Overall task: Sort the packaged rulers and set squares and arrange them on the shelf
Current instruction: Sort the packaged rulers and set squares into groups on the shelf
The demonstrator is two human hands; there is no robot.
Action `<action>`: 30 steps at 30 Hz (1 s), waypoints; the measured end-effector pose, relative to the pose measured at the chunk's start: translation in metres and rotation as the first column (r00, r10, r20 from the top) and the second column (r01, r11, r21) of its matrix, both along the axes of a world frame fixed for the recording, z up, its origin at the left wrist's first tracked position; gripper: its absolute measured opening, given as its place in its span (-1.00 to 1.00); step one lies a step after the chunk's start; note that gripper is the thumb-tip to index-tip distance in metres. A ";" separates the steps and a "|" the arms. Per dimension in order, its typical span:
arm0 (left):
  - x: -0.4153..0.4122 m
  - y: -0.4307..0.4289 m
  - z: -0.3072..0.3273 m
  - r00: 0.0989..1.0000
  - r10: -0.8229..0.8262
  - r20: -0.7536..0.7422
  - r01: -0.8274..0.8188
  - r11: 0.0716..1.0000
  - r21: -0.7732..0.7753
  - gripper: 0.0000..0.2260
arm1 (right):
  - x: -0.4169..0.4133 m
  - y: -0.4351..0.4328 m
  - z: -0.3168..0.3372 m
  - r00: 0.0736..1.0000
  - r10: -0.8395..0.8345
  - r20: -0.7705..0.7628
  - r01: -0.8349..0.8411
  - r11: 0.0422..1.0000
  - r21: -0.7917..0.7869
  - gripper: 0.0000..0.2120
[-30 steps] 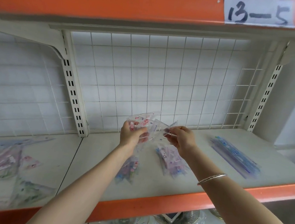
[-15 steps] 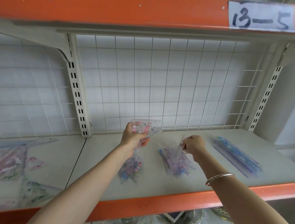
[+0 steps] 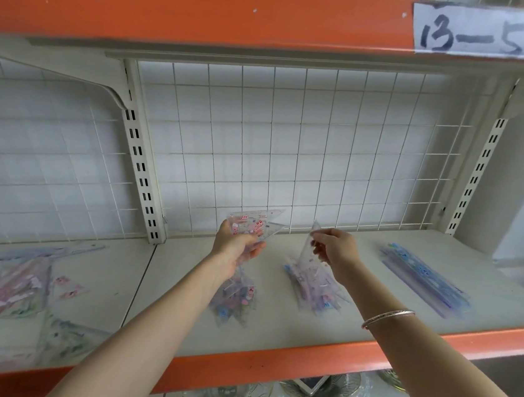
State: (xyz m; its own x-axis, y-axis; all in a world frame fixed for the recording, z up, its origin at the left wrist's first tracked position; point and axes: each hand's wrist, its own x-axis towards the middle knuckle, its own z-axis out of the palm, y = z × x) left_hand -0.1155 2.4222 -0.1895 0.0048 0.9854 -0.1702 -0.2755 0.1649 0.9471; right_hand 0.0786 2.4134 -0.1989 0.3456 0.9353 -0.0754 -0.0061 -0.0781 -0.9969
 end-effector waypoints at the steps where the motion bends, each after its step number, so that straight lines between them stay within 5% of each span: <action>1: -0.004 0.000 0.000 1.000 0.010 0.006 -0.010 1.000 -0.002 -0.61 | -0.007 -0.001 0.002 0.998 0.035 -0.052 -0.035 0.999 -0.004 -0.90; 6: -0.026 0.002 0.002 0.997 0.064 0.052 -0.062 0.998 -0.033 -0.70 | -0.043 -0.005 0.003 0.967 0.214 -0.137 -0.225 0.972 -0.068 -0.80; 14: -0.064 0.001 -0.001 0.982 0.187 0.040 -0.186 0.982 -0.025 -0.84 | -0.093 -0.006 -0.008 0.916 0.378 0.138 -0.358 0.922 -0.145 -0.90; 22: -0.082 -0.005 -0.004 0.986 0.159 0.042 -0.157 0.987 -0.030 -0.88 | -0.116 -0.003 -0.028 0.814 0.344 0.469 -0.284 0.939 -0.196 -0.90; 27: -0.086 -0.005 -0.005 0.989 0.136 0.049 -0.135 0.990 -0.029 -0.83 | -0.118 -0.002 -0.031 0.839 0.307 0.449 -0.264 0.952 -0.157 -0.90; 30: -0.088 -0.006 -0.005 0.991 0.123 0.049 -0.122 0.992 -0.028 -0.75 | -0.121 0.000 -0.019 0.934 0.238 0.267 -0.238 0.971 -0.033 -0.86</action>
State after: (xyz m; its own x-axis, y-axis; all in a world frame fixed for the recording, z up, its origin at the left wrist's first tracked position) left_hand -0.2031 2.4165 -0.1941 -0.1063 0.9745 -0.1975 -0.3428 0.1506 0.9273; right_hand -0.0425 2.4136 -0.2181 0.1198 0.9927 -0.0108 0.2790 -0.0441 -0.9593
